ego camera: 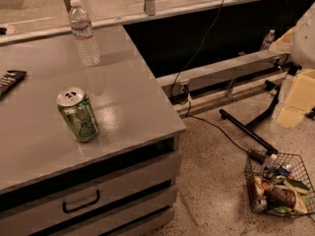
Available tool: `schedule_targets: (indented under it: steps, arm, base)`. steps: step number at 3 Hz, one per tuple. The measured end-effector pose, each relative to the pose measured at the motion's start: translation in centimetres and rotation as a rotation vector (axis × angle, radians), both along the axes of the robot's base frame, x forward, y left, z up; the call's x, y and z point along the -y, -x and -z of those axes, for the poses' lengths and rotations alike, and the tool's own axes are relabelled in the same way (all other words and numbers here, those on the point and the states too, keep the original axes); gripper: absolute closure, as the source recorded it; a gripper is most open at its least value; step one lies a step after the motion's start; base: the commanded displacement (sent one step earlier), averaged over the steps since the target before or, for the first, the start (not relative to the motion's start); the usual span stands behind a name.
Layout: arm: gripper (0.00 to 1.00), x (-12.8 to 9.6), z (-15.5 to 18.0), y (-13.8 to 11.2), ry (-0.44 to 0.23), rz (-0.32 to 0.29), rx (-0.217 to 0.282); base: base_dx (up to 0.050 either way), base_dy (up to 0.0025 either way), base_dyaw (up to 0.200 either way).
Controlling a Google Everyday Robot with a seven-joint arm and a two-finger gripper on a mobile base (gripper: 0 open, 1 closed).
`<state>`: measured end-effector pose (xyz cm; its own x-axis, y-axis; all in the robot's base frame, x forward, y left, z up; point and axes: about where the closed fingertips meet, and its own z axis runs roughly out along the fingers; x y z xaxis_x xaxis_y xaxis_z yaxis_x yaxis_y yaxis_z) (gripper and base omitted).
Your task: Pick green can
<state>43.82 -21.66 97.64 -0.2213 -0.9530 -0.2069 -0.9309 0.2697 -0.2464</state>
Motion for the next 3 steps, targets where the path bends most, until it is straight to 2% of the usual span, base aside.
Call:
schedule_targets:
  steps: [3]
  arm:
    - [0.00, 0.00, 0.00, 0.00, 0.000, 0.000, 0.000]
  base:
    - [0.000, -0.00001, 0.100]
